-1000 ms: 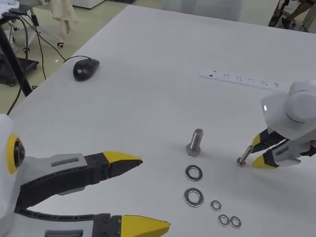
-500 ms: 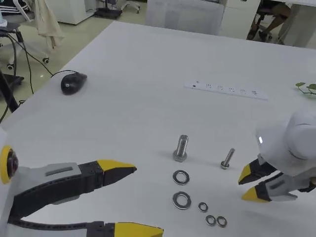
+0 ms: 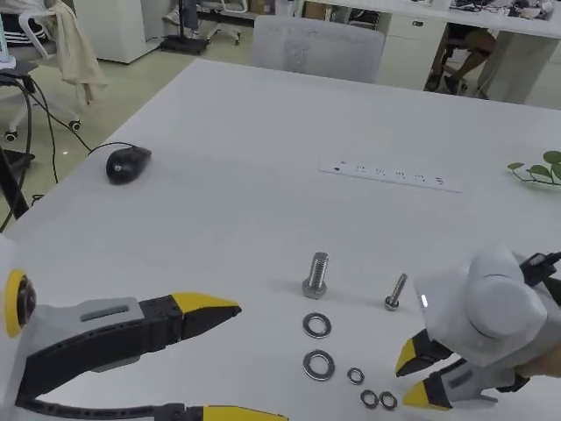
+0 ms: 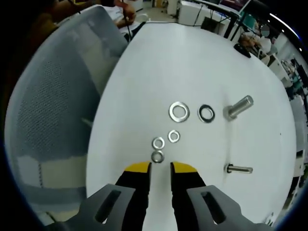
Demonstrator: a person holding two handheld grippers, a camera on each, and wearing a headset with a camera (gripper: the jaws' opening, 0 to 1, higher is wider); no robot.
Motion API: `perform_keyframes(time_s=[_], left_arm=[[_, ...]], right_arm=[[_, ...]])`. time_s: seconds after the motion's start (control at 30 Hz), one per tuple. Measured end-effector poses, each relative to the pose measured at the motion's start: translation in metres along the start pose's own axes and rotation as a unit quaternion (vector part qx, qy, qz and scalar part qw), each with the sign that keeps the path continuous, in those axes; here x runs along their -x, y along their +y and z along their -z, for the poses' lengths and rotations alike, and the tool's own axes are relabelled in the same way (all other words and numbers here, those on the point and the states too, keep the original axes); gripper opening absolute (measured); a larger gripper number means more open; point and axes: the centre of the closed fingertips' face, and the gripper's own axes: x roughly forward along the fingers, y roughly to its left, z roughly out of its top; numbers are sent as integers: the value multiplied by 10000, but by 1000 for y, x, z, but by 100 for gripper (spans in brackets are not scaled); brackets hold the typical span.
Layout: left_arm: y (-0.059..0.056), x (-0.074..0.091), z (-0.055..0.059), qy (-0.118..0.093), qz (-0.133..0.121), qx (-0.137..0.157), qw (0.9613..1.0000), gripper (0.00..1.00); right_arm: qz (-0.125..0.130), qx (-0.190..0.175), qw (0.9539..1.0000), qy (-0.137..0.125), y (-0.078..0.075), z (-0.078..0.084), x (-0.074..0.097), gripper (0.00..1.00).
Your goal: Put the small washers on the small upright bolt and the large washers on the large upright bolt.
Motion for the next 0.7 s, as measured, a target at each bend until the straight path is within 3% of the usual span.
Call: perform_keyframes(time_s=[0.7], left_arm=[[2,6,0,-22,-88,14,10000,54]], right_arm=[[-176,-186,9996,70,4,0,-19,18]])
